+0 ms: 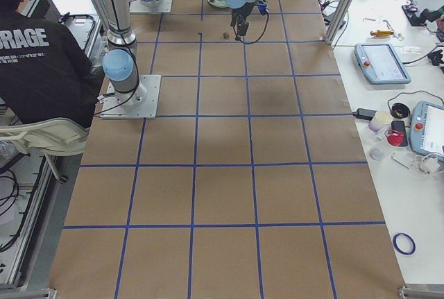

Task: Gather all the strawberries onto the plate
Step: 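Carry the strawberry over the plate and open the left gripper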

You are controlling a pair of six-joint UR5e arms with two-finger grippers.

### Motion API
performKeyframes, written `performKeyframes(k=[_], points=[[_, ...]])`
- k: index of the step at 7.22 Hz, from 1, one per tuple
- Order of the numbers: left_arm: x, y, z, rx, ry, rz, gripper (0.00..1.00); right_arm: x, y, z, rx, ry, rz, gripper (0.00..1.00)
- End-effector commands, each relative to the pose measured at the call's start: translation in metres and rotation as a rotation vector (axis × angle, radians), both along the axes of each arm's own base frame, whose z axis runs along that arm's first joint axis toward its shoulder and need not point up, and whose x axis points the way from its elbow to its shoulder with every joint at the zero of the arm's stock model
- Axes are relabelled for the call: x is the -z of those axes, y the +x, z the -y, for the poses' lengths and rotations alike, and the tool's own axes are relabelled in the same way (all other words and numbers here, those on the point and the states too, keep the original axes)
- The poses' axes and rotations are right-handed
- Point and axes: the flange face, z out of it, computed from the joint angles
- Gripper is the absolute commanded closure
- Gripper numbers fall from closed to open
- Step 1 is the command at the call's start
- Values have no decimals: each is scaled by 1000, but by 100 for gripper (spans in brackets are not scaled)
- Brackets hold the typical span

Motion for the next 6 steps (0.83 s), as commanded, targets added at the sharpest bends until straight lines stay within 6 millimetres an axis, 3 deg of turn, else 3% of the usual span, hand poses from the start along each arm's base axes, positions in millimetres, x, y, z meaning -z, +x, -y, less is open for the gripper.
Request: performKeyframes(k=[1,2,3,4,6], points=[[-8,1,4,9,-18,-1,0,0,0,0,1,0,0,0],[-32,-2,16,7,-77,0,0,0,0,0,1,1,-1,0],[-55,-19,29,-7,-137,-38,0,1,0,-1,3,3,0,0],[-77,-48,28,-22,-189,-97,0,1,0,-1,6,5,-1,0],[-80,-97,25,-263,-251,-127,0,1,0,-1,8,6,-1,0]])
